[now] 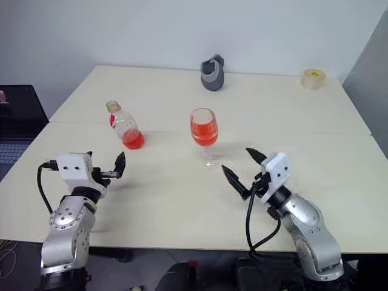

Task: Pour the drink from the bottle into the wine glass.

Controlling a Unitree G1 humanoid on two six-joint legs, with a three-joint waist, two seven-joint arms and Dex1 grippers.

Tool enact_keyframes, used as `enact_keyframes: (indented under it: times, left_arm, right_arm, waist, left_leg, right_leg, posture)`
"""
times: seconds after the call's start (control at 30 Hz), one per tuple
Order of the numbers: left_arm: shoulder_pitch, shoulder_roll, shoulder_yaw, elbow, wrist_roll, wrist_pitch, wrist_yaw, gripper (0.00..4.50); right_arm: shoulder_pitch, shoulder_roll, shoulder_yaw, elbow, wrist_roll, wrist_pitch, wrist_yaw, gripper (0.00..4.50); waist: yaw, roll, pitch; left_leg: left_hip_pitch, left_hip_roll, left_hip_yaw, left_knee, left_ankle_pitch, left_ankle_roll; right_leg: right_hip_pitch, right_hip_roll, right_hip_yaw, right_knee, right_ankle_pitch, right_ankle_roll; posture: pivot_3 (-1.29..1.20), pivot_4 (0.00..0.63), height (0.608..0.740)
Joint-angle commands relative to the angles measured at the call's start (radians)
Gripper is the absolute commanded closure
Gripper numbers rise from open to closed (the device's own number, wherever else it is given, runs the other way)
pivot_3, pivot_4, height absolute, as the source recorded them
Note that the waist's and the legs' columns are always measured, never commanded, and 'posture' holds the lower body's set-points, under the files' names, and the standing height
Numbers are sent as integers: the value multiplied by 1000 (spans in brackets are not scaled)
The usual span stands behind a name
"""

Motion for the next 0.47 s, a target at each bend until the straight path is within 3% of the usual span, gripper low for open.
enact_keyframes:
  times: [0.03,0.23,0.47]
  left_arm:
    - [10,-14,3,-51,-5,-23,2,10]
    - [34,-30,-85,-61,8,-81,-69,10]
    - [41,-21,-97,-46,7,-100,-99,10]
  right_arm:
    - [3,30,-55,46,-39,-105,-51,0]
    - [-35,33,-161,241,-78,-244,-91,0]
    - [-81,25,-188,330,-100,-304,-100,0]
  waist:
    - [-1,0,0]
    - [0,0,0]
    - [-5,0,0]
  left_leg:
    - [0,0,0,0,0,0]
    - [1,0,2,-2,0,0]
    - [7,0,7,-9,0,0]
  right_leg:
    - [0,0,0,0,0,0]
    - [0,0,2,0,0,0]
    - [0,1,6,-1,0,0]
  posture:
    - [0,150,740]
    - [0,150,740]
    - [0,150,740]
